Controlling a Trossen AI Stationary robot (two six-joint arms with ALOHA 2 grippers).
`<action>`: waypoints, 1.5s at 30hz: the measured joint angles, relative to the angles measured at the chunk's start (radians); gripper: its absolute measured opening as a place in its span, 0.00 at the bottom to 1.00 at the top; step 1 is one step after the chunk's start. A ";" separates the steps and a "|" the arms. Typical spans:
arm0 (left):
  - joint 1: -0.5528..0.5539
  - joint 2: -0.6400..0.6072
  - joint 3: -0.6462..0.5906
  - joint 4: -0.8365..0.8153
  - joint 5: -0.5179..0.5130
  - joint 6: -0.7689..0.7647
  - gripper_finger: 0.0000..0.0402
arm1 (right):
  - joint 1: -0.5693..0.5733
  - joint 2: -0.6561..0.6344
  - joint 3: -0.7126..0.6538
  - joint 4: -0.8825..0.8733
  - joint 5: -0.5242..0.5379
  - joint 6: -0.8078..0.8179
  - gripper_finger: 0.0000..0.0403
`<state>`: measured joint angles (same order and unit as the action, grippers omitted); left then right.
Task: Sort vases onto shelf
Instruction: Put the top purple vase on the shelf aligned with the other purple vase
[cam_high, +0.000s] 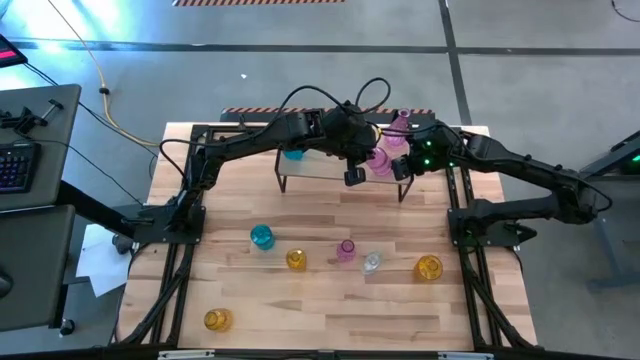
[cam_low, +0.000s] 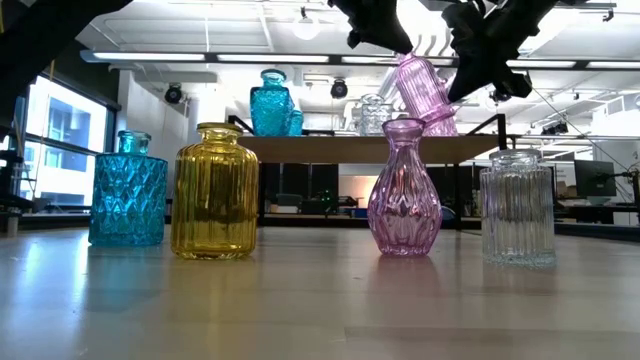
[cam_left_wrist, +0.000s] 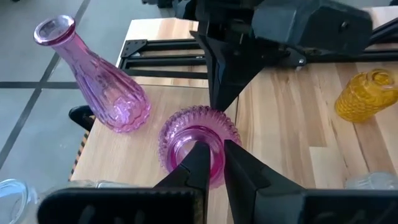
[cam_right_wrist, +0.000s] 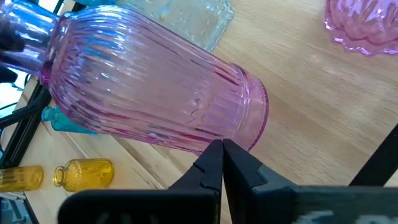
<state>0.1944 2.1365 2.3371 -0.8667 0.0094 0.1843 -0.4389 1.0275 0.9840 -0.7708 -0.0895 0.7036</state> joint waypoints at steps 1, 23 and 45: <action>0.000 0.000 0.000 0.004 0.002 0.000 0.07 | 0.000 0.000 0.000 0.001 0.000 -0.003 0.00; -0.003 0.048 0.003 0.071 0.067 -0.044 0.14 | 0.000 0.000 0.000 0.009 -0.020 -0.019 0.00; -0.008 0.049 0.018 0.077 -0.020 0.011 0.14 | 0.000 0.000 0.000 0.000 -0.019 -0.024 0.00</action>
<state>0.1864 2.1851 2.3550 -0.7896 -0.0104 0.1953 -0.4389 1.0274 0.9840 -0.7709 -0.1087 0.6797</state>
